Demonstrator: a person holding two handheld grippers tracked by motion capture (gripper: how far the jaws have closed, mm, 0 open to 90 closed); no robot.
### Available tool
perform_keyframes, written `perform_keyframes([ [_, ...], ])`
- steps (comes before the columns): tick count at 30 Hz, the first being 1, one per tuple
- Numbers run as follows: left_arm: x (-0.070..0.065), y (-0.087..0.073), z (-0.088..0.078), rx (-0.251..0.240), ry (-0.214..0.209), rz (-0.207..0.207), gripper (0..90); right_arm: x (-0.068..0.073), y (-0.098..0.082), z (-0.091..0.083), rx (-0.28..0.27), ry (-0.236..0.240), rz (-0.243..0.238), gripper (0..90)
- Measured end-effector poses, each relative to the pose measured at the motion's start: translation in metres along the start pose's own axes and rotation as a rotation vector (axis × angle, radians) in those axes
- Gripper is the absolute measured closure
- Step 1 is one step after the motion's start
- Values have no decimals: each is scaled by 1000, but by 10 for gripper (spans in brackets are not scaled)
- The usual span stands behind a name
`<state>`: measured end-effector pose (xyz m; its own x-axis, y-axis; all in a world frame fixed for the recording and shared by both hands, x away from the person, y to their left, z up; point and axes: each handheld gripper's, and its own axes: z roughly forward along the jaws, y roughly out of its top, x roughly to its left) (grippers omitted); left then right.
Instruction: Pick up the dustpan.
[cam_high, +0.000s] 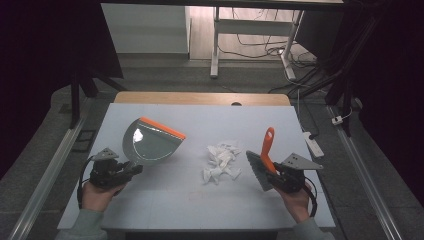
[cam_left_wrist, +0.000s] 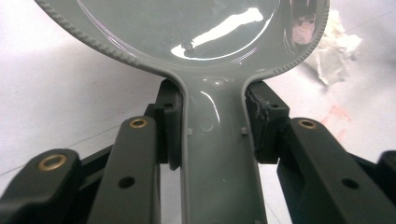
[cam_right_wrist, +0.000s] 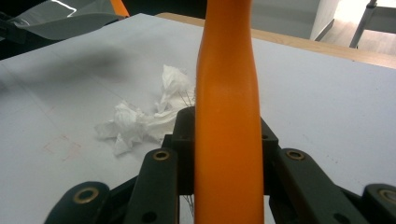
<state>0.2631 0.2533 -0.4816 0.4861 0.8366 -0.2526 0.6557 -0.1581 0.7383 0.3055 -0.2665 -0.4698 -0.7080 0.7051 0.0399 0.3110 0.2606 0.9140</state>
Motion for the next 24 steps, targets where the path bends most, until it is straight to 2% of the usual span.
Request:
perform_keyframes([
  [7, 0, 1, -4, -21, -36, 3, 610, 3, 2, 0, -9, 2, -1, 706],
  [15, -3, -1, -6, -6, -83, 40, 610, 2, 5, 3, -7, -5, -6, 705],
  [24, -9, -1, -5, 42, -117, 128, 610, 2, 9, 6, -9, 2, -16, 706],
])
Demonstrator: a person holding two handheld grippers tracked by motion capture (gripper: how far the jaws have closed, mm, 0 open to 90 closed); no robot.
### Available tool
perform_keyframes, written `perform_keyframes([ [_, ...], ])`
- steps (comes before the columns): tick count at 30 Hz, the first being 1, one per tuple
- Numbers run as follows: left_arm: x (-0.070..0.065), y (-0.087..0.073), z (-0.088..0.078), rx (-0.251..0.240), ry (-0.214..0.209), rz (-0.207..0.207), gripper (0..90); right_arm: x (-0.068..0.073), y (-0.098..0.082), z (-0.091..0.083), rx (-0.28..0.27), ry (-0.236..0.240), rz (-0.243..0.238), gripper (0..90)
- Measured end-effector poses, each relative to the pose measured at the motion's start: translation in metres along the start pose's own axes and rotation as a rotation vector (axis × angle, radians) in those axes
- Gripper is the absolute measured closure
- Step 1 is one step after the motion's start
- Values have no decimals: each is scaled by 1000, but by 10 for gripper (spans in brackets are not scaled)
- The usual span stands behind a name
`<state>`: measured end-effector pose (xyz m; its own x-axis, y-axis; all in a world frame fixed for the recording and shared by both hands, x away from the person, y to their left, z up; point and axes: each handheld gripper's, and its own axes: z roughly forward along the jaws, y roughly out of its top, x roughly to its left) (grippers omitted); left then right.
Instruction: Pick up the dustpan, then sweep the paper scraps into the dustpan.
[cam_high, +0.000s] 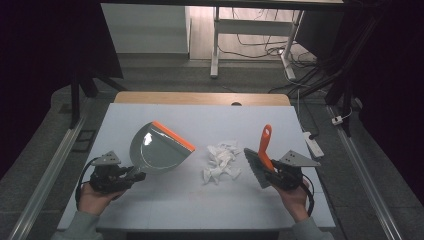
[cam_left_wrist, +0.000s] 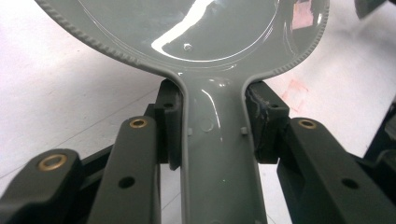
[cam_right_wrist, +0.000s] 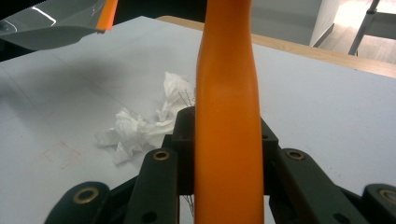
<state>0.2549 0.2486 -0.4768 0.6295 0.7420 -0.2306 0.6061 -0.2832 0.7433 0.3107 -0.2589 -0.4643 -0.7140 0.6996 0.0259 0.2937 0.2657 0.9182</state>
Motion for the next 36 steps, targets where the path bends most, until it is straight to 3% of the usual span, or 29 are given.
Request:
perform_keyframes([
  [13, -10, 2, 7, 40, -56, 81, 610, -1, 4, 10, 8, 0, 5, 705],
  [21, -12, 2, 10, 69, -79, 101, 610, -3, 11, 16, 16, -10, 9, 706],
  [30, -15, 1, 17, 141, -107, 129, 610, -6, 23, 42, 22, -34, 25, 706],
  [36, -17, -1, 22, 174, -121, 138, 610, -1, 31, 57, 40, -25, -12, 706],
])
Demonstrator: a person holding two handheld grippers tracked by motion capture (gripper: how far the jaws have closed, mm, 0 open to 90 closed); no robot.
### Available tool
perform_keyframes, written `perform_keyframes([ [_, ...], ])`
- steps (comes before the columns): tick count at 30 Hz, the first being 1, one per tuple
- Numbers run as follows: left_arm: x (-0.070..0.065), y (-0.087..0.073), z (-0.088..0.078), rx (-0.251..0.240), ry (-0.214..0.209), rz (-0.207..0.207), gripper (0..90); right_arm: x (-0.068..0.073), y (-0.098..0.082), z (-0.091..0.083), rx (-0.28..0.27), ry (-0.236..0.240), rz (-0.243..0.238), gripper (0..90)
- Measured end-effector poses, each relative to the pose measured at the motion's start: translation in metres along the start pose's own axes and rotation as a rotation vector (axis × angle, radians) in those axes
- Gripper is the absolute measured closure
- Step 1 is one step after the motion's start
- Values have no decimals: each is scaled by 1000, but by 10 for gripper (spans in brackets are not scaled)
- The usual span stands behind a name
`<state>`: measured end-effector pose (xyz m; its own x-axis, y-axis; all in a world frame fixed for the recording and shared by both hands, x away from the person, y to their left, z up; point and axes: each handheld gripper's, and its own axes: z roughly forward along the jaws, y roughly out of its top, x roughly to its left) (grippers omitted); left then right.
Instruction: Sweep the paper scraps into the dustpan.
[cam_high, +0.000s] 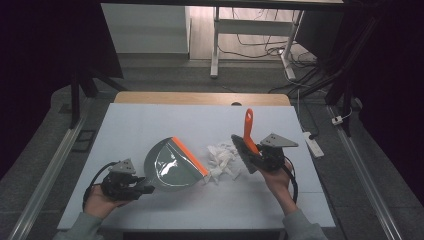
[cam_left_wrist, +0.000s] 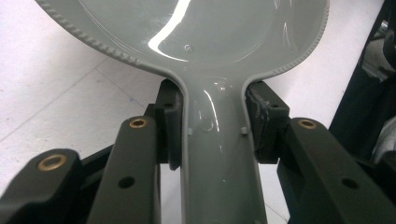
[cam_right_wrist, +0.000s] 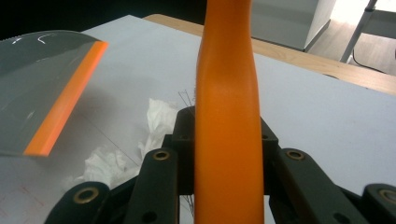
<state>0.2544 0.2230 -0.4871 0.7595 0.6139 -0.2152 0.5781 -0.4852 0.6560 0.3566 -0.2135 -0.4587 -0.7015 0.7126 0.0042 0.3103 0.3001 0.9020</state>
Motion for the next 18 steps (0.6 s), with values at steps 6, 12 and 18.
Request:
perform_keyframes([
  [6, -3, 0, 5, 27, -37, 39, 610, 3, 3, 8, 7, 2, -6, 706],
  [12, -5, 0, 10, 55, -59, 65, 610, -1, 6, 14, 25, -9, 1, 706],
  [18, -6, 0, 12, 74, -74, 79, 610, -5, 6, 18, 40, -19, 5, 706],
])
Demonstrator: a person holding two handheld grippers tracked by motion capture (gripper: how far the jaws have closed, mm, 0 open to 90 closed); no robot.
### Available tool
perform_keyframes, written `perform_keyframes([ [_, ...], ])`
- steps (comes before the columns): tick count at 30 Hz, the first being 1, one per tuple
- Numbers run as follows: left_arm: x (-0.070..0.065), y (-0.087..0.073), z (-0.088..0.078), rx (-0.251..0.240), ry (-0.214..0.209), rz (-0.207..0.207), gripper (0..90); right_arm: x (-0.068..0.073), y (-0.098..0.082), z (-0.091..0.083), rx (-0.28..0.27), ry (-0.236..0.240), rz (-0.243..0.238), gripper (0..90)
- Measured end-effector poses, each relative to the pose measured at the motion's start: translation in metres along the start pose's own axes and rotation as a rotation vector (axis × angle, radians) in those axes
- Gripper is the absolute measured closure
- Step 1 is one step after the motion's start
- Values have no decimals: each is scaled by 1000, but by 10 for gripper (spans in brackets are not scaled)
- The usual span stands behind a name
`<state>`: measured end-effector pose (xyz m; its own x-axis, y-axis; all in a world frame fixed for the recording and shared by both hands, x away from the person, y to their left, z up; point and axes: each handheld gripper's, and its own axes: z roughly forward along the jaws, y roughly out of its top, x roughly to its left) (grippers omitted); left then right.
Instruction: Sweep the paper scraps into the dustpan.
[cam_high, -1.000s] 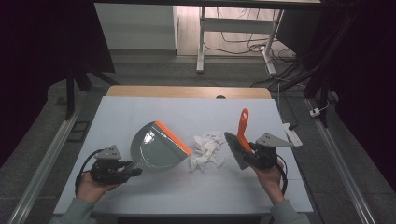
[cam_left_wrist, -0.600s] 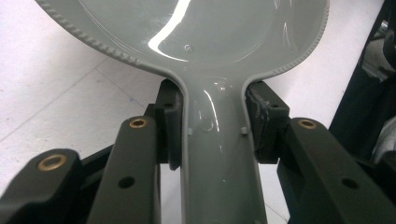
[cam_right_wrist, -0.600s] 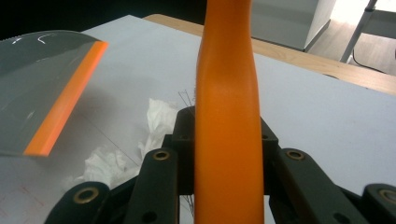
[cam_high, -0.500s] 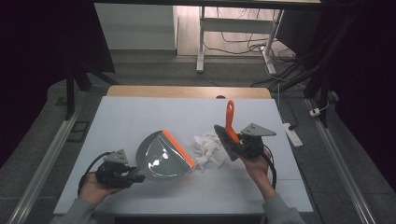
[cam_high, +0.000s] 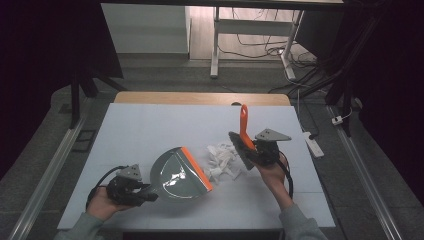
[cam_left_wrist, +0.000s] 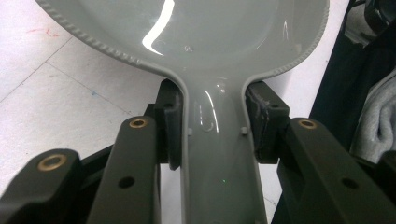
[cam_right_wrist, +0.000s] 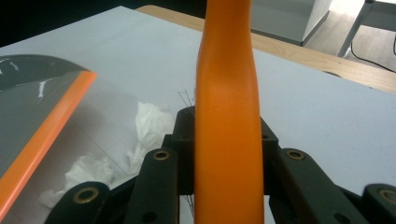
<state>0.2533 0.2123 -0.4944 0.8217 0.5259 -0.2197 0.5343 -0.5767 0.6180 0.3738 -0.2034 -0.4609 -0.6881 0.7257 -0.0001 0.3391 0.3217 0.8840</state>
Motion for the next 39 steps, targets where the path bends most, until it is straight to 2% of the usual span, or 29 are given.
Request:
perform_keyframes([
  [5, -1, 0, 2, 12, -15, 5, 609, -5, 1, 6, 13, 4, 15, 706],
  [14, 1, -1, 6, 42, -43, 11, 610, -12, 9, 24, 42, -6, 5, 706],
  [20, 2, -3, 7, 54, -58, 9, 610, -23, 15, 30, 70, -42, 8, 706],
  [26, 2, -3, 9, 62, -63, 1, 609, -38, 19, 34, 113, -79, 59, 707],
  [29, 2, -3, 10, 73, -63, 3, 609, -43, 21, 39, 140, -104, 57, 706],
  [34, 3, -4, 11, 75, -66, -3, 609, -50, 24, 52, 174, -107, 60, 707],
  [39, 5, -5, 16, 96, -68, -13, 610, -52, 26, 66, 193, -102, 56, 707],
])
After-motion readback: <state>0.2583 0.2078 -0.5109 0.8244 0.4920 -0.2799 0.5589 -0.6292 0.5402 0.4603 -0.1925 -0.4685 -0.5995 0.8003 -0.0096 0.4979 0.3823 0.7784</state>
